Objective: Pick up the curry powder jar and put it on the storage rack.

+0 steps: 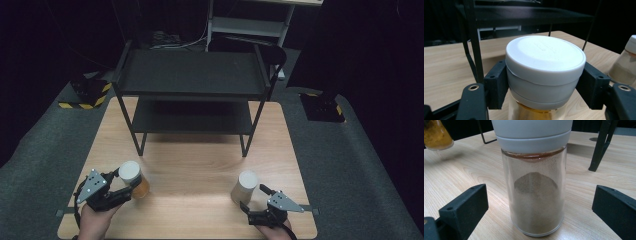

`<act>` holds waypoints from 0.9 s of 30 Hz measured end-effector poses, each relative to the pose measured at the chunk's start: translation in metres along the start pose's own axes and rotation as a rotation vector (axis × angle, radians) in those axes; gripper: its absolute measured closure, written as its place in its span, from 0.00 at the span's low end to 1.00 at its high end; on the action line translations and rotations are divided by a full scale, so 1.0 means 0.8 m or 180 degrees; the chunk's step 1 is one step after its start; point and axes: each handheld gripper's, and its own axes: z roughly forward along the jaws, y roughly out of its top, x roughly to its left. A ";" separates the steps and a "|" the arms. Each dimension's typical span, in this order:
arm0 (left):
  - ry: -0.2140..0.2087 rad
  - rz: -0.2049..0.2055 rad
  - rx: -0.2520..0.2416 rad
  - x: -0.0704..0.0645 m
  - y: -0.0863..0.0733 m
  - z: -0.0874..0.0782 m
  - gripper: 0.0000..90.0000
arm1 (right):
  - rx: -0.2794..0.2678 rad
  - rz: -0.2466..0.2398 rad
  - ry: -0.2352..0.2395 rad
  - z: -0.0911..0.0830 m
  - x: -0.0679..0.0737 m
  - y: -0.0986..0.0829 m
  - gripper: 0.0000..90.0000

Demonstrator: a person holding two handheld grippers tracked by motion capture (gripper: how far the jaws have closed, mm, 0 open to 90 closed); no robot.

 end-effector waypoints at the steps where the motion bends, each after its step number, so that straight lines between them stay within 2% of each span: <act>1: 0.0000 0.0000 0.0000 0.000 0.000 0.000 0.37 | 0.0000 0.0000 0.0000 0.000 0.000 0.000 0.00; 5: -0.0026 0.0020 -0.0028 -0.001 0.013 0.000 0.37 | -0.0008 0.0011 0.0008 0.000 -0.001 -0.001 0.00; 7: -0.0035 0.0071 -0.0052 -0.002 0.020 0.000 0.37 | -0.0009 0.0012 0.0011 0.000 -0.001 -0.001 0.00; 8: -0.0046 0.0083 -0.0067 -0.002 0.029 -0.001 0.37 | -0.0012 0.0016 0.0012 0.000 -0.001 -0.001 0.00; 12: -0.0066 0.0062 -0.0107 -0.001 0.040 -0.002 0.37 | -0.0019 0.0021 0.0013 0.000 -0.002 -0.001 0.00; 27: -0.0069 0.0174 -0.0120 0.001 0.081 -0.002 0.36 | -0.0024 0.0026 0.0015 -0.001 -0.002 -0.002 0.00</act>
